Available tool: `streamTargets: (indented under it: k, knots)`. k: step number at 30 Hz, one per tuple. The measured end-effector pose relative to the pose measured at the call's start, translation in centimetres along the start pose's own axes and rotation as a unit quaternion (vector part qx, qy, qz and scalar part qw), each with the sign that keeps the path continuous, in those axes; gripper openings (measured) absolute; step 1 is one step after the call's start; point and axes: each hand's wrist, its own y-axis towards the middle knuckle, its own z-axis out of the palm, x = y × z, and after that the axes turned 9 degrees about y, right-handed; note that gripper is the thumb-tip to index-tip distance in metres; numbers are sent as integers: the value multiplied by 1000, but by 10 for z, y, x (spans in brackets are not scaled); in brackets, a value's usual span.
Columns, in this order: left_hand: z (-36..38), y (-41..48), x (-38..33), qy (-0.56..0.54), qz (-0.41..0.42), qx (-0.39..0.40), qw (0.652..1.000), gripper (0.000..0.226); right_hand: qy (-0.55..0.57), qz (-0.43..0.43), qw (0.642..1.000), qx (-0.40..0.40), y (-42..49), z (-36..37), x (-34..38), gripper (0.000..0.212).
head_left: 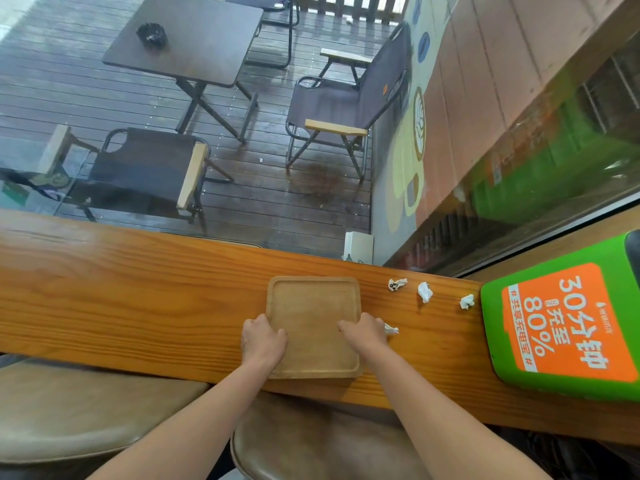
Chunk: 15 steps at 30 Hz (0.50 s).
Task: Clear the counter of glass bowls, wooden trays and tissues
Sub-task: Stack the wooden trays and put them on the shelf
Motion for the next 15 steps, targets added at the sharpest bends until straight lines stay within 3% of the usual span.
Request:
streamTargets:
  k: [9,15]
  knots:
    - [-10,5,6,-64,-11,55,996,10,127,28,990,58,-1,-1,-13,76]
    - [-4,10,15,-158,-62,66,983,19,212,53,976,16,-6,7,-26,67]
